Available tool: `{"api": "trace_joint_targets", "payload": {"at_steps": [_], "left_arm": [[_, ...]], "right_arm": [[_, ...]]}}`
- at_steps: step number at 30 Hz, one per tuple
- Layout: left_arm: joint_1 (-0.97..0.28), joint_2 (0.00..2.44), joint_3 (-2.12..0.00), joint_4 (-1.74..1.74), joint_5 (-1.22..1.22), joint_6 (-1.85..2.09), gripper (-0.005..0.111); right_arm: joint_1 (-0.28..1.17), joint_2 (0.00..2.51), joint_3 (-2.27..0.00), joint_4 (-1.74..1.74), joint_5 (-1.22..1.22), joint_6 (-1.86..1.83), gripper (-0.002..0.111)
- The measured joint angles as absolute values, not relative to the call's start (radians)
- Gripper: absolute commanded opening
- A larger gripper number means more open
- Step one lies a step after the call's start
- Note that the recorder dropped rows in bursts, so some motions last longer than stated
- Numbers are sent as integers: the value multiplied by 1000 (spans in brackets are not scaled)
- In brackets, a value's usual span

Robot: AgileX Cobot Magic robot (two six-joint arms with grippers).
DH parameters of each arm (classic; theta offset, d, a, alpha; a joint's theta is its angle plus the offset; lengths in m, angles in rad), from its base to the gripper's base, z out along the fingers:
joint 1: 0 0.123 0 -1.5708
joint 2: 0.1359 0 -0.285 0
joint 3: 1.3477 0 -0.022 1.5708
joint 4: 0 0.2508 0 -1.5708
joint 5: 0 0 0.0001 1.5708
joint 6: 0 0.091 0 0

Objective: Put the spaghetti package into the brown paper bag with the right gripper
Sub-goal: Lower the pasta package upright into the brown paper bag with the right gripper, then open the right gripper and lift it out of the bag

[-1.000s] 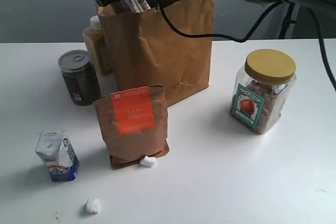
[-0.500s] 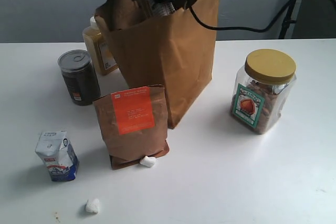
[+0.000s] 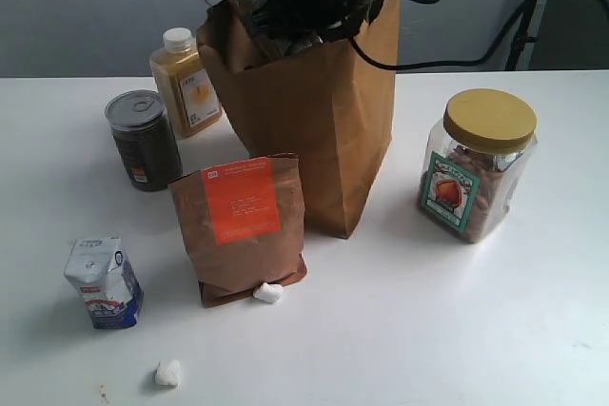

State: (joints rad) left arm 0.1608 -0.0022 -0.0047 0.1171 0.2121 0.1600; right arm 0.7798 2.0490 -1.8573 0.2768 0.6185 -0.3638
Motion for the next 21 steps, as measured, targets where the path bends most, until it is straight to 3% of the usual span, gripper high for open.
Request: {"api": "trace_joint_targets", "payload": {"at_steps": [7, 16, 21], "left_arm": [[161, -2, -5, 117, 212, 160, 0], [161, -2, -5, 117, 212, 160, 0], [161, -2, -5, 117, 212, 160, 0]], "right_arm": [[780, 2047, -1876, 279, 674, -364, 62], [780, 2044, -1876, 279, 722, -364, 61], [780, 2021, -1876, 335, 710, -382, 52]]}}
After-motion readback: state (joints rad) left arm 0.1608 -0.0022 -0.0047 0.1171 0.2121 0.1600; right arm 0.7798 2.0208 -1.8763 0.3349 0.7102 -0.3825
